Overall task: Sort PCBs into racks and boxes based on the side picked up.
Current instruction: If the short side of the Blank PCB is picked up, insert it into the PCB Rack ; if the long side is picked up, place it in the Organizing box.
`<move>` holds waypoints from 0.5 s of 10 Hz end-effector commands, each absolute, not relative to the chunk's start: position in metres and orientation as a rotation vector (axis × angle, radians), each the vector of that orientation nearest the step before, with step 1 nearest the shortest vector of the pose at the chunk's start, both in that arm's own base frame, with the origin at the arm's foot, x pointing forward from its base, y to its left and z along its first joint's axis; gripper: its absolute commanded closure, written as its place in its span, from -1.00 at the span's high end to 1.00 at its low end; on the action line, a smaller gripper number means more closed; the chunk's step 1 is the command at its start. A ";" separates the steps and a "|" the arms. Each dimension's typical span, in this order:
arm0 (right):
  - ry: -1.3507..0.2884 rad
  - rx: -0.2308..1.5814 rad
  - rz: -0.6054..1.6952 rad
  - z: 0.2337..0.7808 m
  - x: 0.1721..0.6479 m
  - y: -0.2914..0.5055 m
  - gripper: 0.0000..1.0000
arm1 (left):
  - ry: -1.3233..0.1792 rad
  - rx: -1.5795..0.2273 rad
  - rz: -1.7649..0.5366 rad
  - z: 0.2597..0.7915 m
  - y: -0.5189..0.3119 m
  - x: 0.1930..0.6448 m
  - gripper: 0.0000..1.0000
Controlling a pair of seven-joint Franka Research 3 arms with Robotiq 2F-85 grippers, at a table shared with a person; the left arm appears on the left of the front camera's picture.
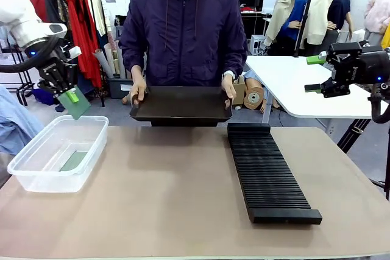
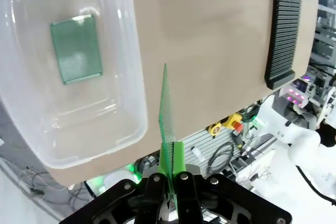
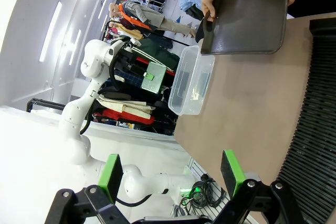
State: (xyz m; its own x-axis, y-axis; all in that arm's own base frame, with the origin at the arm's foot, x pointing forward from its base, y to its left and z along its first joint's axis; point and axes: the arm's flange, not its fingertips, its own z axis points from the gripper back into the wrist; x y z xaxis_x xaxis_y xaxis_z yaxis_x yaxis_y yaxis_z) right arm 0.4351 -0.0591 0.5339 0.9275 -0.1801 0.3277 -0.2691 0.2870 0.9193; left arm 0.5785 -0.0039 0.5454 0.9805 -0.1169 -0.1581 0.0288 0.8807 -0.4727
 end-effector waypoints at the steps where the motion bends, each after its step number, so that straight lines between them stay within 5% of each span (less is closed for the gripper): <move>1: -0.412 1.294 0.071 0.537 0.436 -0.058 1.00 | 0.135 -0.482 -0.153 0.537 0.007 0.581 -1.00; 5: -0.412 1.294 0.071 0.537 0.436 -0.058 1.00 | 0.069 -0.489 -0.208 0.498 0.026 0.583 -1.00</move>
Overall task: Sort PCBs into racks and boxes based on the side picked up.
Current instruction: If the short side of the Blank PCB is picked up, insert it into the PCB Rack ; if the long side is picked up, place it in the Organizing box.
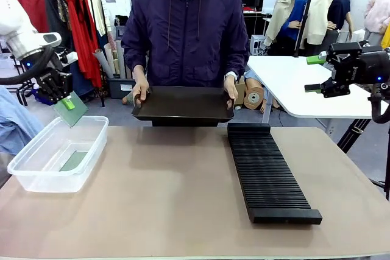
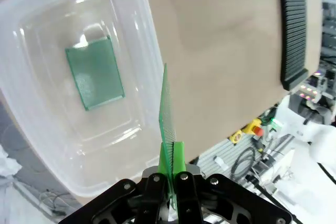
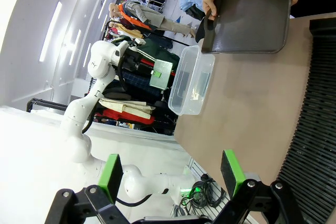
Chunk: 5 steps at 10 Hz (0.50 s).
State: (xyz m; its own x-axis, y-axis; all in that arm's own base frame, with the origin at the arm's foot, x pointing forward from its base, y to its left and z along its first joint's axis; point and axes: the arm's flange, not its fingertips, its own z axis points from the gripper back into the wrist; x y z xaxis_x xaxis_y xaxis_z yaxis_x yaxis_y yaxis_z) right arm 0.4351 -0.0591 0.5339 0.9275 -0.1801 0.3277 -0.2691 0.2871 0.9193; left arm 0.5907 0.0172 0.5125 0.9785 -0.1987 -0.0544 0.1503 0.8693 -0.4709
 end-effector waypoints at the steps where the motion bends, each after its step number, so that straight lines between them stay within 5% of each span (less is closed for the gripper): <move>1: -0.412 1.294 0.071 0.537 0.436 -0.058 1.00 | 0.054 -0.507 -0.212 0.484 0.034 0.582 -1.00; 5: -0.412 1.294 0.071 0.537 0.436 -0.058 1.00 | -0.014 -0.576 -0.243 0.440 0.053 0.578 -1.00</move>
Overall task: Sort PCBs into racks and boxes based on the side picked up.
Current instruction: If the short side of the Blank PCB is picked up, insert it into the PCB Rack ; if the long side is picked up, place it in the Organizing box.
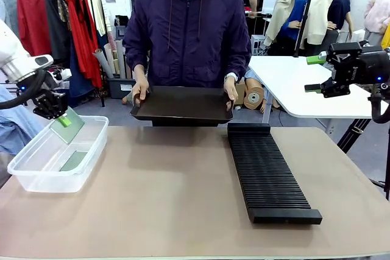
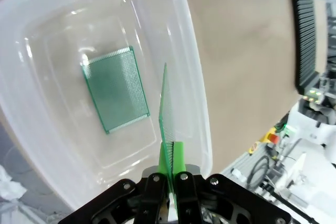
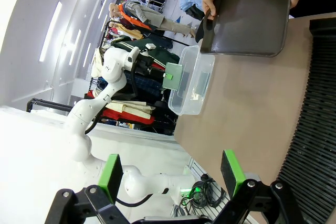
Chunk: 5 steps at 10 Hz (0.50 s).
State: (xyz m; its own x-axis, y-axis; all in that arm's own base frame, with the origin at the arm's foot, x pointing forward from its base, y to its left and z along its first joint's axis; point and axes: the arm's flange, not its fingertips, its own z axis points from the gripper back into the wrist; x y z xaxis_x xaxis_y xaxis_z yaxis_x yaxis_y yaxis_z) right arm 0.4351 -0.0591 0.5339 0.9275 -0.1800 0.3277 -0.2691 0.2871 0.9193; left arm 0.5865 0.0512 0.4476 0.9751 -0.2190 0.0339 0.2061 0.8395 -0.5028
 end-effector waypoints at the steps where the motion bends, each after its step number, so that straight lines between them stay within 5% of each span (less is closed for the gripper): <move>1: -0.412 1.294 0.071 0.537 0.436 -0.058 1.00 | -0.016 -0.599 -0.233 0.429 0.058 0.577 -1.00; 5: -0.412 1.294 0.071 0.537 0.436 -0.058 1.00 | -0.013 -0.662 -0.202 0.390 0.065 0.582 -1.00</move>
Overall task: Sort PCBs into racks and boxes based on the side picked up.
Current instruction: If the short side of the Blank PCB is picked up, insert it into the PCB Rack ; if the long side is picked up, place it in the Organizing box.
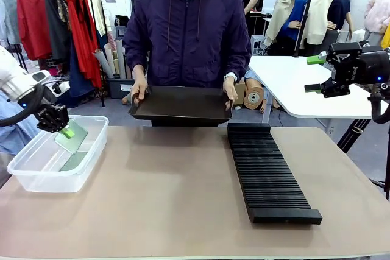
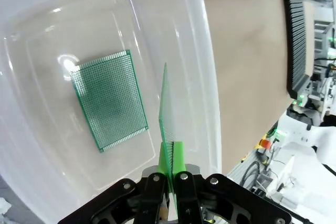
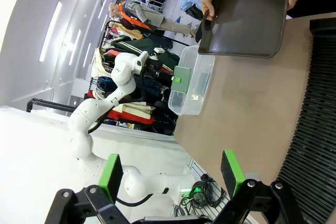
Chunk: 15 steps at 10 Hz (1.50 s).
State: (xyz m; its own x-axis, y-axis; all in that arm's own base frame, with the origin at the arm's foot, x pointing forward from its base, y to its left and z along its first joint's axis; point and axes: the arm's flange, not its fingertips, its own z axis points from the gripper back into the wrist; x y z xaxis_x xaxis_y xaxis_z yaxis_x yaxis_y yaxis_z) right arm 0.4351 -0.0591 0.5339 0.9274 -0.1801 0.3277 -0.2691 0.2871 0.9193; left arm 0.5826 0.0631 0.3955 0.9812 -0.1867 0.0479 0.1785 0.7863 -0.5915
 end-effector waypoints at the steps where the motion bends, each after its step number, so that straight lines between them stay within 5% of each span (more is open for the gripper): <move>1: -0.412 1.294 0.071 0.537 0.436 -0.058 1.00 | -0.017 -0.678 -0.194 0.382 0.067 0.584 -1.00; 12: -0.412 1.294 0.071 0.537 0.436 -0.058 1.00 | 0.034 -0.650 -0.164 0.333 0.066 0.604 -0.95; 15: -0.412 1.294 0.071 0.537 0.436 -0.058 1.00 | 0.034 -0.643 -0.160 0.333 0.067 0.605 -0.24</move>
